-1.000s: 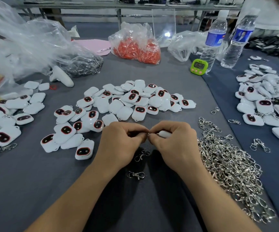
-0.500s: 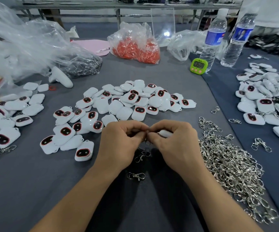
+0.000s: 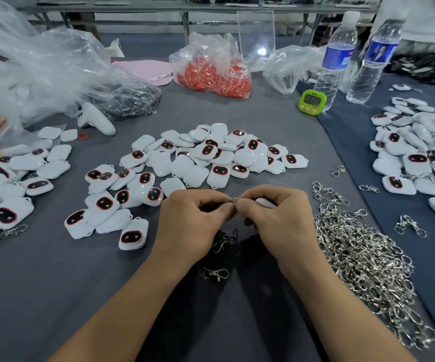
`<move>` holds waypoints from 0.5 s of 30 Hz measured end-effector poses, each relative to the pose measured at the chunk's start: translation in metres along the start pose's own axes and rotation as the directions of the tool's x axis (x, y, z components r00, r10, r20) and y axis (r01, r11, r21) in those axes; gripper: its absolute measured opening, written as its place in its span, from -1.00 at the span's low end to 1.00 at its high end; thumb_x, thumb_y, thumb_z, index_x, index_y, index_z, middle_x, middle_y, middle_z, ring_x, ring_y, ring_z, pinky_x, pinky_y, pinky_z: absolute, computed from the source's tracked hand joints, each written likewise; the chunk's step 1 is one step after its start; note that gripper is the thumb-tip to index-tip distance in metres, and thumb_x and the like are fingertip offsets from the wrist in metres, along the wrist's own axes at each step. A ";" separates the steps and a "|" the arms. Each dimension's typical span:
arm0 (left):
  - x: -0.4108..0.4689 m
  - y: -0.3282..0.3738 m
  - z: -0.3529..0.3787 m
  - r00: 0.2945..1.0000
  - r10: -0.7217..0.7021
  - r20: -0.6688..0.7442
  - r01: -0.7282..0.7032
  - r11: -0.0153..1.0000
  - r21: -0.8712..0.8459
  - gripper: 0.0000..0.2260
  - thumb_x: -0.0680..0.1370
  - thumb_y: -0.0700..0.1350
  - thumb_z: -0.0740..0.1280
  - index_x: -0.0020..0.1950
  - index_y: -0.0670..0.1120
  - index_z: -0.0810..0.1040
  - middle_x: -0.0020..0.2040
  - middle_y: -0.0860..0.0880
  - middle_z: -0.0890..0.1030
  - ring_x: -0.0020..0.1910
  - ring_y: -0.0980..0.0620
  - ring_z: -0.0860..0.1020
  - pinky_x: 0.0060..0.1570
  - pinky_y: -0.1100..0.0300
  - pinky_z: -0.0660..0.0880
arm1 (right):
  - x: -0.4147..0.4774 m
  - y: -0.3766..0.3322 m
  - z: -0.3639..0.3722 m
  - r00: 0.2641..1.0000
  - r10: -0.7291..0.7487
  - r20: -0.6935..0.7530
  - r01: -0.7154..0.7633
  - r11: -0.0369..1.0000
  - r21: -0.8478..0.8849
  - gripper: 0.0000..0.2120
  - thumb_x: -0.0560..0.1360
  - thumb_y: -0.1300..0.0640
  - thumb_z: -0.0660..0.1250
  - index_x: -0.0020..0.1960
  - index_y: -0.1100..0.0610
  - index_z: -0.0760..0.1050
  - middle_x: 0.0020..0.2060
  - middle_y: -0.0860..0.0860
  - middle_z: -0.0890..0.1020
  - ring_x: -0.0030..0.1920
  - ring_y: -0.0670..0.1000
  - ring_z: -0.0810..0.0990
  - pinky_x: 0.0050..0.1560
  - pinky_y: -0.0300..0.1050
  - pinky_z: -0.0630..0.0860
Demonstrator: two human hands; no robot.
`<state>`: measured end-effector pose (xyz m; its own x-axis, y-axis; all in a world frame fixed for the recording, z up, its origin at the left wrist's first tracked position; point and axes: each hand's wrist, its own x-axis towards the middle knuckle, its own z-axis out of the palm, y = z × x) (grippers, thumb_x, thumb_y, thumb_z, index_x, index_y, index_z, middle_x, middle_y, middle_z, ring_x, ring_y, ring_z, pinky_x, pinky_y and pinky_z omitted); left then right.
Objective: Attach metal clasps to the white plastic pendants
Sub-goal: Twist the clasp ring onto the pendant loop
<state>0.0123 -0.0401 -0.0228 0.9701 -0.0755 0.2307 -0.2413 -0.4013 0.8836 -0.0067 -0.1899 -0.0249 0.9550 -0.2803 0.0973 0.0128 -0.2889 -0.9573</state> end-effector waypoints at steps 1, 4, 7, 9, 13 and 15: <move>0.000 0.000 -0.001 1.000 -0.018 0.005 0.018 1.000 -0.020 -0.91 0.43 -0.11 0.56 -0.17 0.10 0.76 -0.28 0.21 0.70 -0.24 0.26 0.66 -0.20 0.38 0.55 | 0.000 -0.001 -0.001 1.000 0.016 0.012 -0.016 1.000 0.015 -0.84 0.38 0.20 0.52 -0.26 -0.06 0.70 -0.44 -0.02 0.66 -0.41 -0.09 0.59 -0.38 -0.17 0.48; 0.002 0.001 0.000 0.998 -0.049 -0.025 0.048 0.998 -0.046 -0.88 0.46 -0.12 0.52 -0.19 0.13 0.74 -0.28 0.19 0.70 -0.26 0.21 0.65 -0.25 0.40 0.52 | 0.000 -0.001 -0.002 1.000 0.001 0.013 0.000 0.996 -0.092 -0.84 0.37 0.16 0.51 -0.27 -0.10 0.69 -0.45 -0.09 0.65 -0.42 -0.15 0.59 -0.38 -0.27 0.49; 0.002 -0.001 0.001 0.998 0.060 -0.035 -0.057 0.995 0.078 -0.88 0.49 -0.15 0.49 -0.14 0.09 0.71 -0.24 0.18 0.68 -0.22 0.17 0.60 -0.23 0.42 0.47 | -0.003 -0.002 0.000 0.998 -0.061 -0.035 0.053 0.977 -0.205 -0.86 0.37 0.14 0.54 -0.28 -0.09 0.68 -0.43 -0.23 0.64 -0.38 -0.24 0.60 -0.39 -0.45 0.41; 0.000 -0.003 0.001 0.975 0.219 0.028 -0.218 0.937 0.274 -0.89 0.52 -0.18 0.46 -0.06 0.03 0.70 -0.14 0.16 0.66 -0.12 0.17 0.56 -0.07 0.30 0.46 | -0.005 -0.002 0.001 0.993 -0.100 -0.069 0.081 0.969 -0.235 -0.86 0.37 0.14 0.56 -0.27 -0.08 0.67 -0.39 -0.29 0.64 -0.32 -0.29 0.61 -0.34 -0.49 0.41; 0.001 -0.007 0.002 0.914 0.383 0.133 -0.400 0.802 0.444 -0.92 0.55 -0.18 0.42 0.02 -0.04 0.66 -0.08 0.07 0.63 -0.05 0.06 0.53 0.01 0.11 0.46 | -0.007 -0.002 0.003 0.987 -0.149 -0.063 0.123 0.945 -0.304 -0.86 0.37 0.13 0.56 -0.25 -0.09 0.67 -0.36 -0.35 0.63 -0.27 -0.34 0.60 -0.29 -0.53 0.41; 0.000 -0.006 0.003 0.911 0.396 0.117 -0.405 0.803 0.438 -0.93 0.56 -0.17 0.41 0.02 -0.03 0.65 -0.07 0.08 0.63 -0.05 0.08 0.53 0.02 0.13 0.47 | -0.007 -0.001 0.002 0.983 -0.165 -0.078 0.132 0.937 -0.322 -0.87 0.38 0.12 0.55 -0.24 -0.09 0.67 -0.33 -0.37 0.62 -0.26 -0.34 0.60 -0.29 -0.53 0.40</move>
<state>0.0144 -0.0400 -0.0295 0.7910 -0.3348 0.5121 -0.5756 -0.6910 0.4373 -0.0128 -0.1854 -0.0256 0.9137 -0.2990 0.2752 0.0428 -0.6026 -0.7969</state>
